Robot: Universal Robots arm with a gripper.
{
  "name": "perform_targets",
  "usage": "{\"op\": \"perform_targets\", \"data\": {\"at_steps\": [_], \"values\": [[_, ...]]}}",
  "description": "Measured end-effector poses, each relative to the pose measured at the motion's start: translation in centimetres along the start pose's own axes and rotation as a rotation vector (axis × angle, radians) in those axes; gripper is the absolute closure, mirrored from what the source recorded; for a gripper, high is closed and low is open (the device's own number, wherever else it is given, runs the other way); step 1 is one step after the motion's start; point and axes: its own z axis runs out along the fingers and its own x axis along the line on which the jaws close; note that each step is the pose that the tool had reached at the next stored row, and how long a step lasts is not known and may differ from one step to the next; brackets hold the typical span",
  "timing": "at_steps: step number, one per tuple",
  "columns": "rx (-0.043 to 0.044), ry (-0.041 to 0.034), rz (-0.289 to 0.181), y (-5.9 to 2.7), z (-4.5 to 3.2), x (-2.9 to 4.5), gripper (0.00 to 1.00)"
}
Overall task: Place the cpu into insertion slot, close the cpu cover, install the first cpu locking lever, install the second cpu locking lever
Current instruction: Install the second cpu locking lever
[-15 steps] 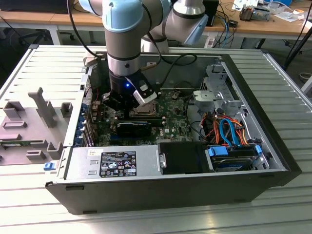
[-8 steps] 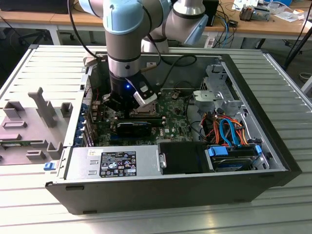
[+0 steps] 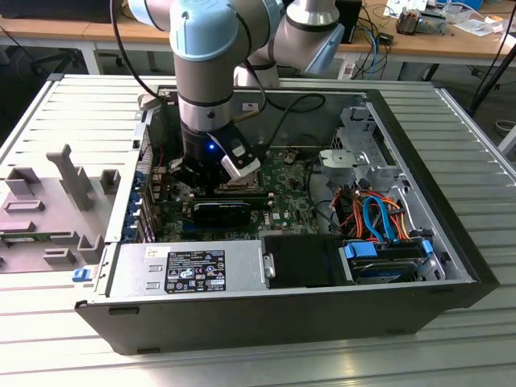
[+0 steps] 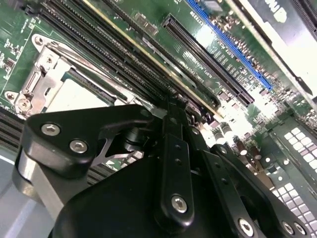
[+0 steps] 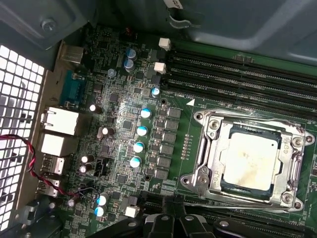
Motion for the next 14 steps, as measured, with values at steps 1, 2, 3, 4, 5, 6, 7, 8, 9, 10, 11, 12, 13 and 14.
{"op": "perform_targets", "data": {"at_steps": [1,2,3,4,5,6,7,8,9,10,11,12,13,14], "values": [[-0.0002,0.0001,0.000,0.00,-0.08,0.00,0.89],[-0.0008,-0.0001,0.000,0.01,-0.19,0.00,0.89],[-0.0016,-0.0002,0.000,0.03,-0.21,-0.02,0.89],[-0.0017,-0.0002,0.000,0.12,-0.22,-0.06,0.89],[-0.0020,-0.0002,0.000,0.24,-0.22,-0.10,0.89],[-0.0031,-0.0005,0.000,0.39,-0.22,-0.14,0.89],[-0.0044,-0.0007,0.000,0.64,-0.21,-0.20,0.89],[-0.0056,-0.0010,0.000,0.76,-0.20,-0.23,0.89],[-0.0076,-0.0015,0.000,0.89,-0.16,-0.26,0.89],[-0.0086,-0.0016,0.000,0.90,-0.13,-0.26,0.89],[-0.0103,-0.0017,0.000,0.91,-0.03,-0.26,0.89],[-0.0110,-0.0015,0.000,0.91,0.06,-0.26,0.89],[-0.0112,-0.0011,0.000,0.91,0.16,-0.26,0.89],[-0.0116,-0.0009,0.000,0.90,0.29,-0.26,0.89]]}}
